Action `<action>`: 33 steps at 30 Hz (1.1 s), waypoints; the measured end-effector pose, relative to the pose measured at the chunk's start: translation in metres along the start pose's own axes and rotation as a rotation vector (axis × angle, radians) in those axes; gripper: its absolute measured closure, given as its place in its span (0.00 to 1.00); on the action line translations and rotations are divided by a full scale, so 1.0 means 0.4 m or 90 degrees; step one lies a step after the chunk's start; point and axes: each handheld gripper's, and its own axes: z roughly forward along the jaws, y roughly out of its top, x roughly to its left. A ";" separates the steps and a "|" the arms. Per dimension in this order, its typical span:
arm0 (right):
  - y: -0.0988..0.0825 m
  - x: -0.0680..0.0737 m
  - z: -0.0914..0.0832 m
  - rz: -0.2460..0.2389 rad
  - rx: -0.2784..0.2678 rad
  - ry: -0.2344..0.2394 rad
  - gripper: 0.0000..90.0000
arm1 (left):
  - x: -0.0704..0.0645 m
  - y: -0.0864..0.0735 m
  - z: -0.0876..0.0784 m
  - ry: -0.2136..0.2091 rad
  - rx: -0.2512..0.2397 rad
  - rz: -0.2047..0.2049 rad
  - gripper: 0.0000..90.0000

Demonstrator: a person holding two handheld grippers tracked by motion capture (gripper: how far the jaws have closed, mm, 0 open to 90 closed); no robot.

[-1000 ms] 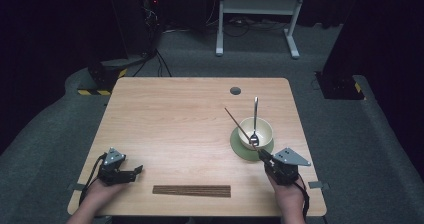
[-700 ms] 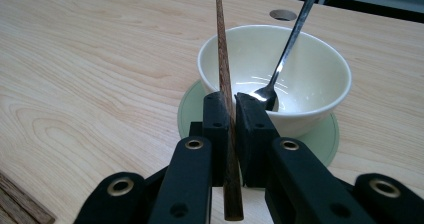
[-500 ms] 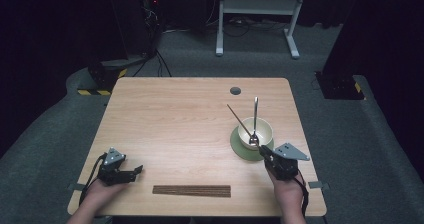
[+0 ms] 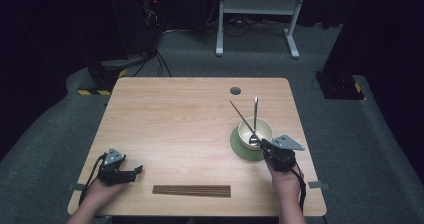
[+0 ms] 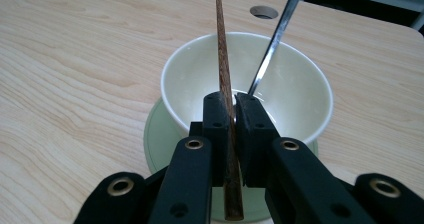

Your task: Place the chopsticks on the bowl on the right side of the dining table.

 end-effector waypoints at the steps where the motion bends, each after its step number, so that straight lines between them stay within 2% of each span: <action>1: 0.000 0.000 0.000 0.000 0.000 0.000 0.93 | 0.000 0.000 0.000 0.001 0.000 0.001 0.18; 4: -0.007 -0.010 -0.005 0.009 0.006 -0.005 0.93 | 0.000 0.000 0.000 0.002 0.000 0.001 0.18; 9: -0.010 -0.019 -0.018 0.004 0.009 -0.011 0.93 | 0.000 0.000 0.000 0.001 0.000 0.001 0.18; 28: -0.020 -0.020 -0.010 0.002 0.023 -0.016 0.92 | 0.001 0.000 0.000 -0.002 0.000 0.002 0.18; 30: -0.020 -0.020 -0.011 0.003 0.022 -0.016 0.90 | 0.000 0.000 0.000 -0.001 0.000 0.003 0.18; 33: -0.014 -0.015 -0.015 -0.001 0.013 -0.019 0.79 | 0.001 0.000 0.000 -0.004 -0.001 0.001 0.18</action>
